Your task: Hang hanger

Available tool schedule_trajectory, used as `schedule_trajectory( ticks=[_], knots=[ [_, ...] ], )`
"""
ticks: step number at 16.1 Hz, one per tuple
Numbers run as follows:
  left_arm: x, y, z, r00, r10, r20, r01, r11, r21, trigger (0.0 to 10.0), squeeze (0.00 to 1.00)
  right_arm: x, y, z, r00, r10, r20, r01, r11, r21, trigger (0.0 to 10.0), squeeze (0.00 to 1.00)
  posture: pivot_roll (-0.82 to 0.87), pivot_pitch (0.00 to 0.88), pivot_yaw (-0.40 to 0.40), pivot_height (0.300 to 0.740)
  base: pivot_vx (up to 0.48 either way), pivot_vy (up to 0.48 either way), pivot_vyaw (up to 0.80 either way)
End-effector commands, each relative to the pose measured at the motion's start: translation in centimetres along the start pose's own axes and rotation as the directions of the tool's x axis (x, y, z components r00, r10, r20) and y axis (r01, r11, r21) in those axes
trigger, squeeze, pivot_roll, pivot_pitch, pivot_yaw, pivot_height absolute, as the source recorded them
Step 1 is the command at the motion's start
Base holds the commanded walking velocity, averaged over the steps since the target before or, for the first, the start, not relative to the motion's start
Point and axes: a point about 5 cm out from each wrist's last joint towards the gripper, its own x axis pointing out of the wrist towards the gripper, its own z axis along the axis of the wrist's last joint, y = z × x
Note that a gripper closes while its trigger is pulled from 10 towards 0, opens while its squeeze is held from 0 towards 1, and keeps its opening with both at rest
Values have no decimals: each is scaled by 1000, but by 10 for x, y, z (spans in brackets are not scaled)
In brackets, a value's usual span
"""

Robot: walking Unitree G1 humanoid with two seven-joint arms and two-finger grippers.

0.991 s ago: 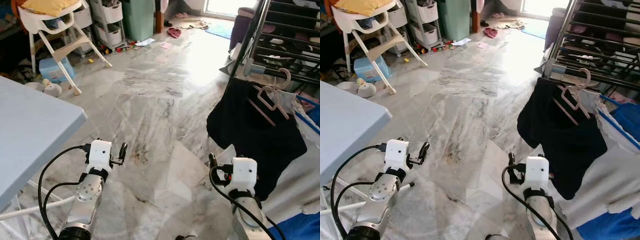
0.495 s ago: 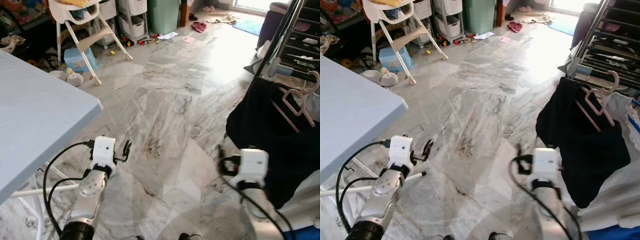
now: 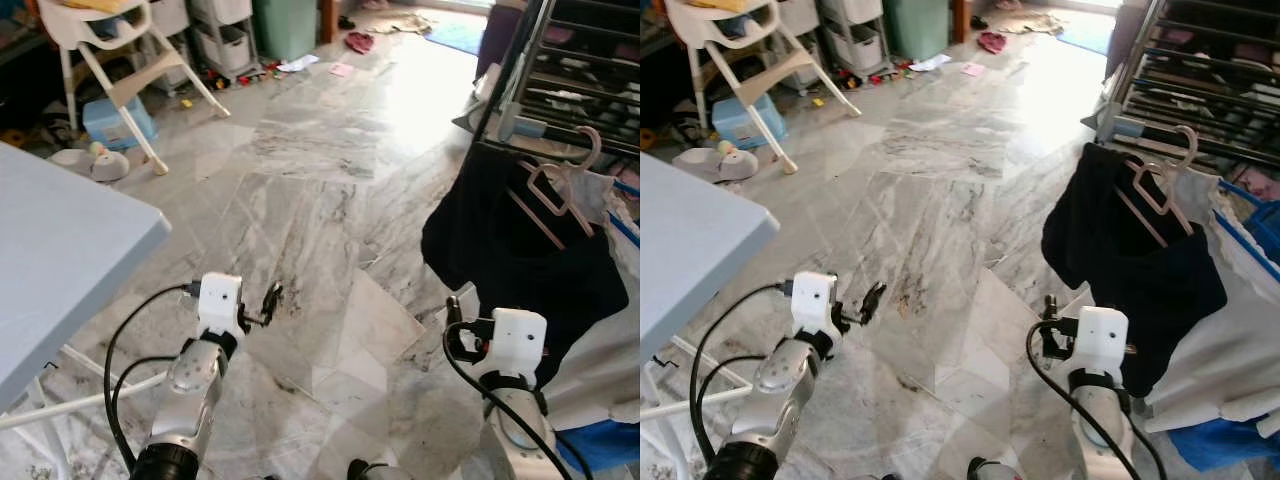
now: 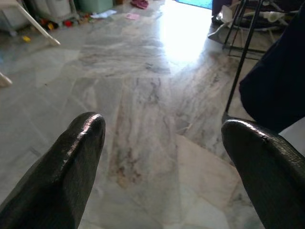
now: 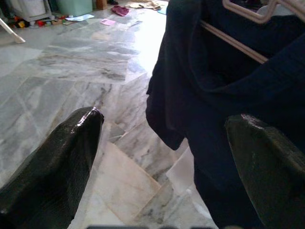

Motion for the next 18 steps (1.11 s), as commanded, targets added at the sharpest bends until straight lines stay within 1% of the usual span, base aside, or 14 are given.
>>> schedule_trajectory(
  ticks=[1,2,3,5,7,10,14,15,16,18],
  knots=[
    [-2,2,-1,1000,-12,2,12,1000,-17,10000,0,-2,1,5,1000,-5,16,5,1000,-1,10000,0,-160,163,51,740,0,0,0],
    [-1,0,1,999,-34,9,35,999,-24,10000,0,-3,0,5,1000,-4,17,5,999,-35,10000,0,-162,164,50,740,315,0,0],
    [0,1,1,999,-40,8,40,999,-24,10000,0,-3,1,6,1000,4,24,-2,999,-50,10000,0,-162,164,49,740,394,0,-800],
    [0,2,0,999,-41,4,41,999,-22,10000,0,-3,3,9,999,12,36,-10,999,-47,10000,0,-165,166,51,740,394,0,-800],
    [-1,3,0,999,-51,1,51,998,-25,10000,0,-3,1,8,999,4,34,-3,999,-43,10000,0,-166,168,53,740,416,0,-800],
    [-2,-1,-2,998,-68,-4,68,997,-32,10000,0,-5,2,8,1000,4,31,-3,999,-46,10000,0,-167,171,52,740,419,0,-688],
    [-2,-2,-4,997,-73,-9,73,997,-35,10000,0,-4,4,12,998,29,53,-25,998,-62,10000,0,-169,166,47,740,409,0,0],
    [-2,-4,-4,998,-69,-1,69,997,-40,10000,0,-3,6,14,996,55,64,-49,995,-90,10000,0,-168,166,47,740,0,0,0],
    [-2,-3,-5,998,-53,-16,53,998,-28,10000,0,-4,8,17,994,74,76,-66,993,-97,10000,0,-168,166,47,740,0,0,0],
    [-5,-3,-7,998,-59,-18,58,998,-35,10000,0,-7,13,20,990,108,91,-94,985,-146,10000,0,-169,167,47,740,0,0,0]
  ],
)
